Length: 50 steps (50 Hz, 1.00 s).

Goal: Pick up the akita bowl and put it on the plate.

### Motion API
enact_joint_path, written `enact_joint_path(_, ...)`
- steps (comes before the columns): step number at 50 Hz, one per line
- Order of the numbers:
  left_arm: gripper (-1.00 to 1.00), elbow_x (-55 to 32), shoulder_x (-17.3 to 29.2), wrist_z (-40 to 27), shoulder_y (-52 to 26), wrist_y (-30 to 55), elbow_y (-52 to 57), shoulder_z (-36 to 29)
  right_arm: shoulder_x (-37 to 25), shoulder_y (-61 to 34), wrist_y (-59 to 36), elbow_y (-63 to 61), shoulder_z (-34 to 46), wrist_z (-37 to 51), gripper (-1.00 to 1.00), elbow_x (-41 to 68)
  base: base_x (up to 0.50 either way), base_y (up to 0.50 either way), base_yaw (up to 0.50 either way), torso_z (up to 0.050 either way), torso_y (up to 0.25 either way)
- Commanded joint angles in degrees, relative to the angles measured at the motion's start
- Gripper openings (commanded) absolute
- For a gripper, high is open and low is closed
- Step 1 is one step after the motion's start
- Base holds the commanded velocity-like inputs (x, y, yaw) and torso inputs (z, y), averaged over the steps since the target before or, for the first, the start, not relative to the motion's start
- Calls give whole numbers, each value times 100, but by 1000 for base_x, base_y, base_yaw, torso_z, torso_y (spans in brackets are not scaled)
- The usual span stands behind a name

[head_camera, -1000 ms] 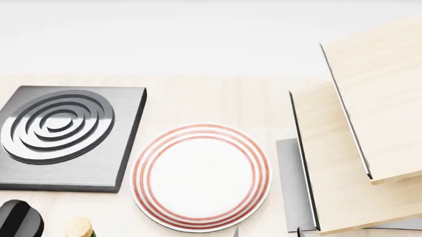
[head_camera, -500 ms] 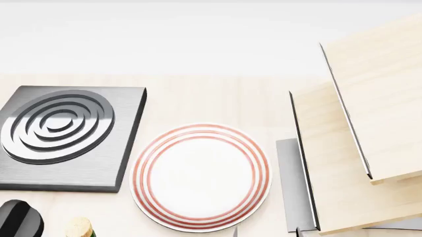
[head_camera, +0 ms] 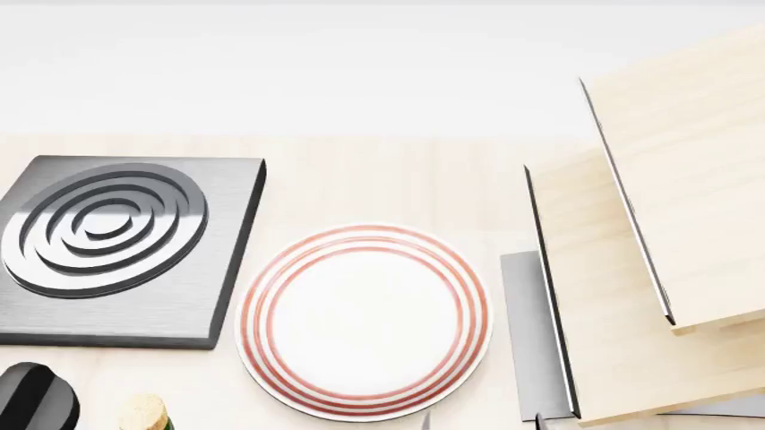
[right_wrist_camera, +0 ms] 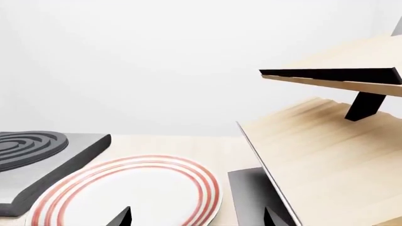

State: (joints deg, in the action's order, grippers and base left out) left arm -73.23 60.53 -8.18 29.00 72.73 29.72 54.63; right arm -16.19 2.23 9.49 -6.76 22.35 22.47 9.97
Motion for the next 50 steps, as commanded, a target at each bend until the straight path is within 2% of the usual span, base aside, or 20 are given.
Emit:
enact_joint_path(1, 100, 243, -45, 122, 93, -52, -54, -112, -6, -16, 6, 30, 30, 10, 100, 7, 0, 0, 0, 0, 0)
enact_joint_path(31, 100, 661, -20, 85, 199, -72, -135, -486, -14, -63, 48, 142, 95, 45, 100, 26, 0, 0, 0, 0, 0)
enact_joint_path(45, 100, 450, 145, -289, -438, -151, -573, -877, -17, -78, 78, 205, 141, 41, 100, 39, 0, 0, 0, 0, 0)
enact_joint_path(50, 100, 400, 293, -413, -877, -319, -936, -1517, -21, -71, 59, 182, 158, 52, 100, 42, 0, 0, 0, 0, 0)
